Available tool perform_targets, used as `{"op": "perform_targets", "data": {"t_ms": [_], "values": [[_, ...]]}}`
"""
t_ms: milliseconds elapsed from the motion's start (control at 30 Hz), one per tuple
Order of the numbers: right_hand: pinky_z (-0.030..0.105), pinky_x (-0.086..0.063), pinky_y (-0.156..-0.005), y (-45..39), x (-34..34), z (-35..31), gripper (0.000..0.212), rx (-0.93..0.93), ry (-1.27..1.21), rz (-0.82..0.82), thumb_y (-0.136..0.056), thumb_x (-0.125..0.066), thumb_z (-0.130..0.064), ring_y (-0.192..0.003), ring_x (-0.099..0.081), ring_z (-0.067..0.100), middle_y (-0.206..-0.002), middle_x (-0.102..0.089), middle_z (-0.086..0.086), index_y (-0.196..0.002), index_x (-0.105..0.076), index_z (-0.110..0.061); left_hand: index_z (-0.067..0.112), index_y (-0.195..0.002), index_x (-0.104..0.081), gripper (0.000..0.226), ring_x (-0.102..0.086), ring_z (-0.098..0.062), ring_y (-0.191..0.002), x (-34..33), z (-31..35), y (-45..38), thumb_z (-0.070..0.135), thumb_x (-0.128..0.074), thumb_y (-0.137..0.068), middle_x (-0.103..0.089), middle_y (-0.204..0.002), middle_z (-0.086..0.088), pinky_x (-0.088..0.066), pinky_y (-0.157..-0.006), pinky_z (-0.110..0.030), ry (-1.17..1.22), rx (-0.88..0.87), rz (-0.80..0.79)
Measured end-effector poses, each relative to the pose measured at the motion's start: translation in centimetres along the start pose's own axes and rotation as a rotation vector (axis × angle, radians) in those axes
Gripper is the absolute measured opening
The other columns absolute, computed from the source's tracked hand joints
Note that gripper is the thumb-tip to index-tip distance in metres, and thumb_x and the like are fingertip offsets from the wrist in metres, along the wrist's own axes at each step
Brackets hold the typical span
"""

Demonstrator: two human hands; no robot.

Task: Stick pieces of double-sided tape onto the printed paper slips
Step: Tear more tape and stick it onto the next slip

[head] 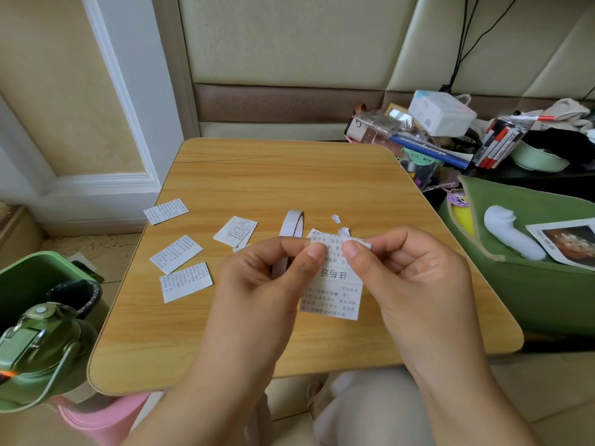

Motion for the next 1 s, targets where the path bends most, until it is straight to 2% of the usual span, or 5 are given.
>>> {"op": "perform_targets", "data": {"t_ms": [200, 467, 633, 800, 1000], "values": [[0.015, -0.049, -0.06, 0.5, -0.3, 1.2, 0.008, -0.074, -0.143, -0.05, -0.065, -0.076, -0.023, -0.063, -0.064, 0.008, -0.069, -0.071, 0.002, -0.071, -0.07, -0.023, 0.016, -0.066, -0.074, 0.015, -0.054, -0.004, -0.057, 0.2, -0.3, -0.1, 0.028, -0.066, -0.071, -0.064, -0.062, -0.002, -0.041, -0.054, -0.011, 0.122, 0.006, 0.048], [0.013, -0.046, -0.057, 0.0, 0.1, 0.4, 0.015, 0.022, 0.005, -0.097, -0.073, -0.079, -0.012, -0.057, -0.059, 0.003, -0.061, -0.067, -0.003, -0.068, -0.067, -0.019, 0.022, -0.059, -0.066, 0.018, -0.022, -0.022, -0.062, 1.0, -0.6, -0.3, 0.04, -0.069, -0.054, -0.028, -0.06, -0.016, -0.017, -0.061, -0.035, 0.119, 0.022, 0.031], [0.018, -0.047, -0.059, -0.9, -0.7, -0.4, 0.01, 0.052, 0.231, -0.311, -0.066, -0.073, -0.021, -0.058, -0.06, 0.005, -0.064, -0.068, -0.003, -0.073, -0.067, -0.02, 0.023, -0.076, -0.074, 0.032, -0.032, -0.026, -0.064, 0.4, 0.3, -1.4, 0.052, -0.07, -0.062, -0.043, -0.065, -0.027, -0.024, -0.064, -0.034, -0.162, -0.016, -0.167], [0.016, -0.049, -0.061, -0.9, -0.4, -0.1, 0.012, 0.04, 0.198, -0.253, -0.069, -0.078, -0.018, -0.061, -0.064, 0.006, -0.067, -0.07, -0.003, -0.073, -0.067, -0.02, 0.016, -0.068, -0.075, 0.016, -0.041, -0.013, -0.059, 0.3, 0.0, -1.8, 0.031, -0.072, -0.071, -0.05, -0.058, -0.012, -0.035, -0.058, -0.018, -0.067, -0.034, -0.122], [0.017, -0.048, -0.06, 0.3, 0.2, 1.9, 0.006, -0.109, 0.003, -0.146, -0.068, -0.07, -0.024, -0.062, -0.064, 0.008, -0.068, -0.072, 0.002, -0.069, -0.068, -0.018, 0.017, -0.075, -0.076, 0.02, -0.037, -0.024, -0.074, 1.1, -1.9, -1.4, 0.035, -0.071, -0.07, -0.051, -0.084, -0.016, -0.029, -0.073, -0.037, 0.126, 0.04, 0.005]]}}
Point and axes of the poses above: each hand's wrist, its own y-axis away from the middle knuckle, its own x-axis out of the back of the hand, z = x × y, the point moved 8 cm from there along -y, towards the middle knuckle
